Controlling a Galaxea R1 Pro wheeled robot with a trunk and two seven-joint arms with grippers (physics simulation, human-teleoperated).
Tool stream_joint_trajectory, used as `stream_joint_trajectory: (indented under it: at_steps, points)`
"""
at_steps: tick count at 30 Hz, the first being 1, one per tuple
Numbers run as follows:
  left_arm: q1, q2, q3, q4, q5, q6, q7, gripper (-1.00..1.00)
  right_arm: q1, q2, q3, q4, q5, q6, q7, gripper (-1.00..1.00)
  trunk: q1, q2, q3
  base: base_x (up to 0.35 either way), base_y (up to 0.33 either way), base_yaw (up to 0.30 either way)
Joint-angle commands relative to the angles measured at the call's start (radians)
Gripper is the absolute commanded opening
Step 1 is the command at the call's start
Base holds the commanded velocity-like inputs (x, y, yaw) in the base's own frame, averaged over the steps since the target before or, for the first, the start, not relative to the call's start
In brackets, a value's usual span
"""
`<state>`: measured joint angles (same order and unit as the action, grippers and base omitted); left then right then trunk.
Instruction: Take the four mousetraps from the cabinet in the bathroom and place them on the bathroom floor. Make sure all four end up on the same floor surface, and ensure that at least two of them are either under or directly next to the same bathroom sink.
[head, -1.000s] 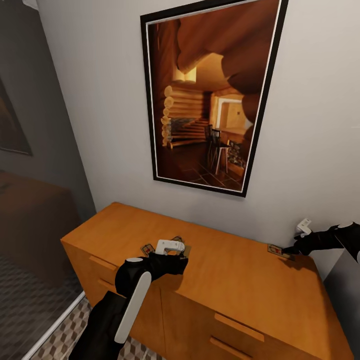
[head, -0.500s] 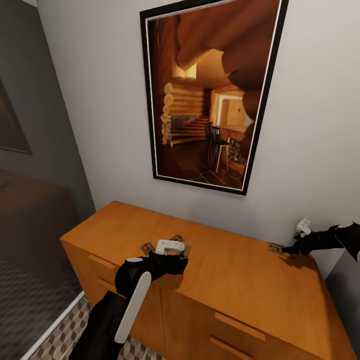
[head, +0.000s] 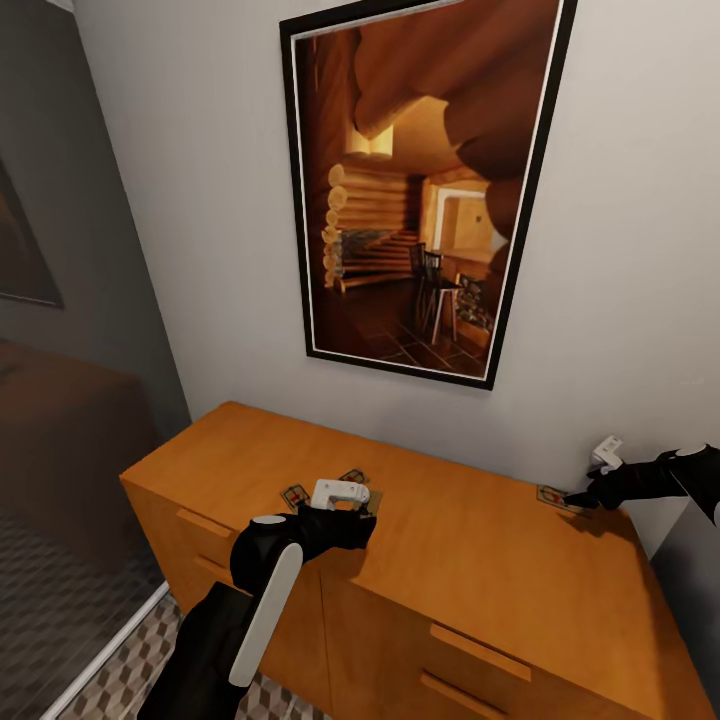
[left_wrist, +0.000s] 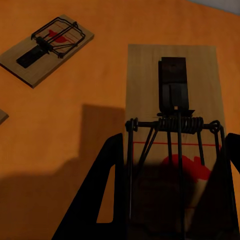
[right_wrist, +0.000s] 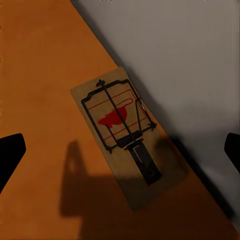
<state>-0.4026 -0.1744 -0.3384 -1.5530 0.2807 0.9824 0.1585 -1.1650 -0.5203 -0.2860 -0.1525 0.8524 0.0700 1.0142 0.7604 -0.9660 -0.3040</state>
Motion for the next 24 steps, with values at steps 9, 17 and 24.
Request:
stream_joint_trajectory:
  at_steps: [9,17,24]
  points:
    - [-0.001,0.0,-0.001,-0.001,0.009,0.004,0.01,-1.0,-0.001,0.0,-0.008,0.005,0.002,-0.004,0.014,1.0,0.0,-0.001,-0.001,0.0,0.0,0.0]
    - [-0.001,0.0,-0.001,0.0,0.009,0.004,0.01,-1.0,-0.001,0.0,-0.008,0.007,0.003,-0.005,0.011,1.0,0.0,-0.001,-0.001,0.0,0.0,0.0]
    - [-0.001,0.0,-0.001,0.0,0.009,0.004,0.011,-1.0,-0.001,0.0,-0.008,0.007,0.004,-0.006,0.002,1.0,0.015,-0.029,-0.014,0.0,0.0,0.0]
